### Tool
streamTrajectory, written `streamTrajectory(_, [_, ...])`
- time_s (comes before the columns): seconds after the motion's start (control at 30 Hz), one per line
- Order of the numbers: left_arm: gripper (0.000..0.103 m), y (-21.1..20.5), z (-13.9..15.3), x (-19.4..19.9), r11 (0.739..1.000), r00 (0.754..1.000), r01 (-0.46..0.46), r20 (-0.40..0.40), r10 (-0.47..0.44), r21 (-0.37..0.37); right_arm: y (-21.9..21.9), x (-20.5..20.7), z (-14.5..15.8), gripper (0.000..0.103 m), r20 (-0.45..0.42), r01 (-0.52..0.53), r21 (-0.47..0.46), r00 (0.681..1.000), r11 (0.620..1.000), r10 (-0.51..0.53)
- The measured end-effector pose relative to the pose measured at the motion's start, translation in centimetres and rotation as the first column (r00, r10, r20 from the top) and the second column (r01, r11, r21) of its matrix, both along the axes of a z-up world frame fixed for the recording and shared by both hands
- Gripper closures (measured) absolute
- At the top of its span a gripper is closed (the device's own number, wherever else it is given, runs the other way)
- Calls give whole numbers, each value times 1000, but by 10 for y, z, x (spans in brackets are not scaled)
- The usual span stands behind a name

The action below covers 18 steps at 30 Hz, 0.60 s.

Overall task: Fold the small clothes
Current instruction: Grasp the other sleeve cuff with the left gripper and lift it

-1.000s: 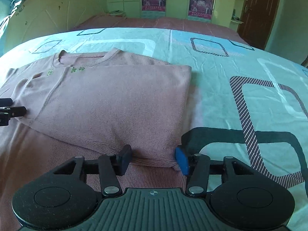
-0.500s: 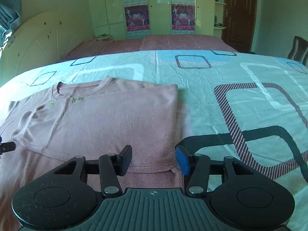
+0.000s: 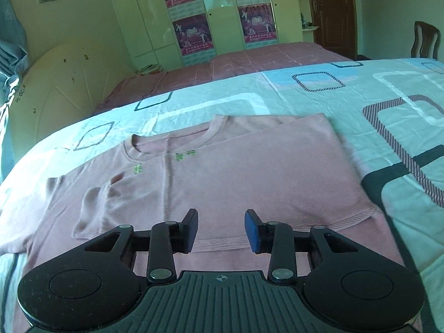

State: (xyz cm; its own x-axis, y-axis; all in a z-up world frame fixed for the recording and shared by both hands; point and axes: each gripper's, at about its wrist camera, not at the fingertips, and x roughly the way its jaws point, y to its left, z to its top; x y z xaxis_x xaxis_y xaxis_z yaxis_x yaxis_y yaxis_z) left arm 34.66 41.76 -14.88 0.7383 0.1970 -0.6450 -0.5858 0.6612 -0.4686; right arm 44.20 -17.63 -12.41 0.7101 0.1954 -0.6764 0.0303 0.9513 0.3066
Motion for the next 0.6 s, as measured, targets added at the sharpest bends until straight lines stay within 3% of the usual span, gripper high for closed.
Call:
streamTrajectory(0.17, [49,37,-15,0,981,984,-83,142,108,-176,8,5,10,66,4,16,-5,1000,1000,-16])
streamTrajectory(0.33, [65,60,-27,-3,945,953,-167,200,228,-281,-1,4,14,66,0,45,-19,999,999,-45])
streamTrajectory(0.43, [76,66,-29,0,945,954,-169,194,228,-280,-12,7,9,66,-18,81,-22,996,996,-82])
streamTrajectory(0.47, [88,68,-29,4,953,963,-144,183,196,-266,-18,8,6,66,-30,98,-21,995,995,-98])
streamTrajectory(0.6, [92,62,-18,9,974,972,-55,211,102,-220,-34,10,0,66,-46,136,7,990,991,-135])
